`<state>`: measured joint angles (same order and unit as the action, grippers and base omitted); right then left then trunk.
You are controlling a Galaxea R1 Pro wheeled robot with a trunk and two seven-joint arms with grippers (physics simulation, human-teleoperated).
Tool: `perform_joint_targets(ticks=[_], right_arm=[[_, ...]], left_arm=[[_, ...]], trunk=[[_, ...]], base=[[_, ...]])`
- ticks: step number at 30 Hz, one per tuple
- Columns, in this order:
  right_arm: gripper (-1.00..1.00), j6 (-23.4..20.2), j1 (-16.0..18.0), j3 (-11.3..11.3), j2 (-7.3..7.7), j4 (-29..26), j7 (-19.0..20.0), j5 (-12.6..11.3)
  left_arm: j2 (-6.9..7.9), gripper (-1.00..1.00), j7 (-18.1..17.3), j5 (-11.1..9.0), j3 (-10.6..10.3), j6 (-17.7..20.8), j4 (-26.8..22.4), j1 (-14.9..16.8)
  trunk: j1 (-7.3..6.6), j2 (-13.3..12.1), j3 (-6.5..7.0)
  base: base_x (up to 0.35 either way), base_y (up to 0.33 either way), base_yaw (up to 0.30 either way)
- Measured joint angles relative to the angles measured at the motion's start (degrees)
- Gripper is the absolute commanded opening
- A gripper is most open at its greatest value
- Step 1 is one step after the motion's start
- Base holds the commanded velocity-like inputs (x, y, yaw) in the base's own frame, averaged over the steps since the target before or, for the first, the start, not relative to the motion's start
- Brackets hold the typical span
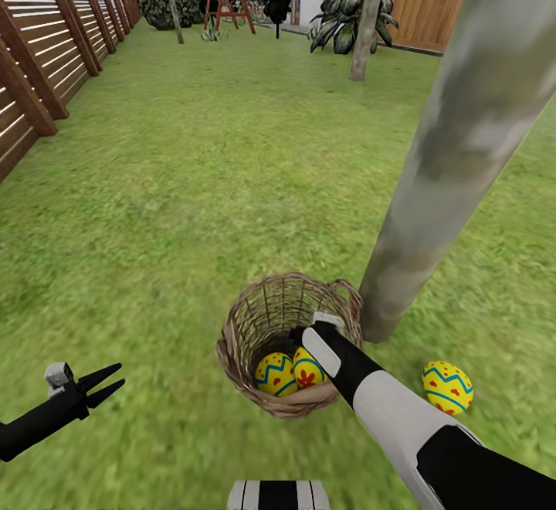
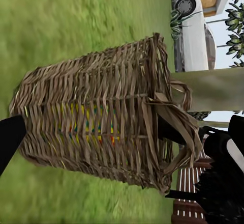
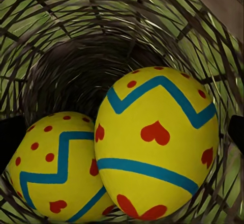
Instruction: Take the three Easter eggs out of the wicker basket on the lawn in the garden, then place them on the lawn next to a single tree (choose any tree) so that all three eggs are next to the same tree and none are left in the basket.
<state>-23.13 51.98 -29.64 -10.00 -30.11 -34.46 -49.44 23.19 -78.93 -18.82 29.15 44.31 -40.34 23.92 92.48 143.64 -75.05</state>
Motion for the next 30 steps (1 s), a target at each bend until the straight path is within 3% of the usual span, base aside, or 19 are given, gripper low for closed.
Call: perform_joint_targets(ticks=[11,15,30], right_arm=[[1.0,0.0,-0.1,0.1,0.0,0.2,-0.2,0.0],[1.0,0.0,-0.1,0.0,0.0,0.5,-0.2,-0.1],[1.0,-0.1,0.0,0.0,0.0,0.5,-2.6,-0.1]], left_arm=[[0.09,1.0,0.0,0.0,0.0,0.0,0.0,0.0],[0.09,1.0,0.0,0.0,0.0,0.0,0.0,0.0],[0.05,1.0,0.0,0.0,0.0,0.0,0.0,0.0]], trunk=[[0.0,0.0,0.0],[0.11,0.1,-0.88],[0.18,0.1,-1.55]], base=[[0.0,0.0,0.0],[0.0,0.0,0.0],[0.0,0.0,0.0]])
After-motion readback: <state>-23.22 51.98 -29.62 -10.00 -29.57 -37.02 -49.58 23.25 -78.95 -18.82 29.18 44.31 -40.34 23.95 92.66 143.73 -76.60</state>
